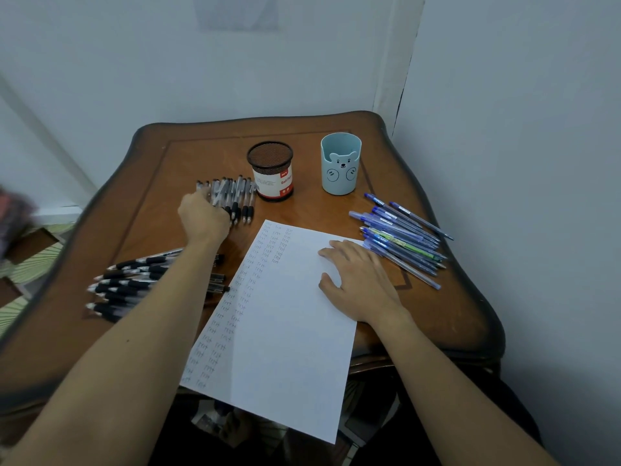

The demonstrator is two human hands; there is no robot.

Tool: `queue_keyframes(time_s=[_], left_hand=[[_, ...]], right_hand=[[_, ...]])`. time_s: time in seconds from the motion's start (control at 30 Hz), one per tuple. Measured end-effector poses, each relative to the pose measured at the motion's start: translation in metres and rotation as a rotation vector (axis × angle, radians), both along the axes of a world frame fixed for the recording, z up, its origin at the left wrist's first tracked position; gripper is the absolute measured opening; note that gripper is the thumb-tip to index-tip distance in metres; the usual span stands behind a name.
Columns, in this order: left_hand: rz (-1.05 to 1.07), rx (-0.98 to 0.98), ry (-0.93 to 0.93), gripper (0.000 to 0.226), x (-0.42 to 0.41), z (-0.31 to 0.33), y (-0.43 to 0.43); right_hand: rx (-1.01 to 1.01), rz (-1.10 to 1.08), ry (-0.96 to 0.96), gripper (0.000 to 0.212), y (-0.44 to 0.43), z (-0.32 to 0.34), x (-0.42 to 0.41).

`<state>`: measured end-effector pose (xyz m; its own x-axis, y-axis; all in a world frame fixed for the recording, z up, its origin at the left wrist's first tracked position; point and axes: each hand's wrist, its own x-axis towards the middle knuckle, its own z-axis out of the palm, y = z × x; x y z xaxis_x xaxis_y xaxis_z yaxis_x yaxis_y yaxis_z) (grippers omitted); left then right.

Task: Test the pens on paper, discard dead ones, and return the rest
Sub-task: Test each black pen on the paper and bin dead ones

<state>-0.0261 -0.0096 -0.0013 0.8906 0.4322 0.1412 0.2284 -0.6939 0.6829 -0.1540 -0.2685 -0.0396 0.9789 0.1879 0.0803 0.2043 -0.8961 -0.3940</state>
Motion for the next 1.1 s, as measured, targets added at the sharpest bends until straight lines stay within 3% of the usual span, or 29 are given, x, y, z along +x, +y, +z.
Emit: queue_keyframes(time_s=[0.33,0.6,0.8,1.0,1.1], left_hand=[[-0.123,0.035,-0.172,0.031,-0.034,0.011,0.001],[-0.267,0.249,0.144,0.020,-0.066,0.005,0.016],[-0.203,0.481,0.306,0.026,-0.088,0.007,0.014],[-0.154,0.531,0.308,0.026,-0.093,0.006,0.018],[-0.175,0.476,0.192,0.020,-0.094,0.005,0.020]], right_hand=[[0.000,0.001,-0.012,0.049,0.000,0.002,-0.002],[-0.001,-0.002,-0.008,0.049,0.001,0.001,-0.001],[0.001,-0.002,-0.004,0.049,0.001,0.001,-0.001],[0.006,-0.002,0.001,0.049,0.001,0.001,-0.001],[0.002,-0.003,0.004,0.050,0.001,0.001,-0.001]])
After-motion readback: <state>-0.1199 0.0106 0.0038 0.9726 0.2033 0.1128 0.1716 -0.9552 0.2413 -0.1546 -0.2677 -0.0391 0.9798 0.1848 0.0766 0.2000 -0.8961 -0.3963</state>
